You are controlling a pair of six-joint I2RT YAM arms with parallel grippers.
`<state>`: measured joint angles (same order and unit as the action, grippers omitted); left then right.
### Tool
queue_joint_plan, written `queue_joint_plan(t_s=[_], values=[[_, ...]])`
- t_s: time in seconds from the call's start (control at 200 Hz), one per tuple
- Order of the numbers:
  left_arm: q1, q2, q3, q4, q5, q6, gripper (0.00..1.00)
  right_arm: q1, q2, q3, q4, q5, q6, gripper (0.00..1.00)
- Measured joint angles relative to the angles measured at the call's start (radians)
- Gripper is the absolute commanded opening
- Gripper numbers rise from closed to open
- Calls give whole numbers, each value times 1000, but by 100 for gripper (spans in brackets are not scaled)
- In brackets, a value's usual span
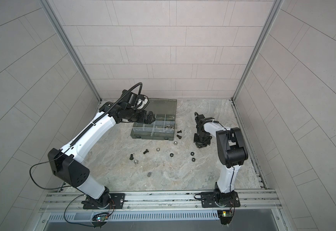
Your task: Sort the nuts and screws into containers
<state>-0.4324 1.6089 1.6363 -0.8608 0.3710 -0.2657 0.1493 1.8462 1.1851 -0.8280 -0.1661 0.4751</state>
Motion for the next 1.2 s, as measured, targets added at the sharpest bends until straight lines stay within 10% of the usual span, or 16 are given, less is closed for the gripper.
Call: queue_joint_plan(t_s=[1.201], values=[[16,-124,-264,62,56,23,100,302,266,713,-246,-35,29,20]])
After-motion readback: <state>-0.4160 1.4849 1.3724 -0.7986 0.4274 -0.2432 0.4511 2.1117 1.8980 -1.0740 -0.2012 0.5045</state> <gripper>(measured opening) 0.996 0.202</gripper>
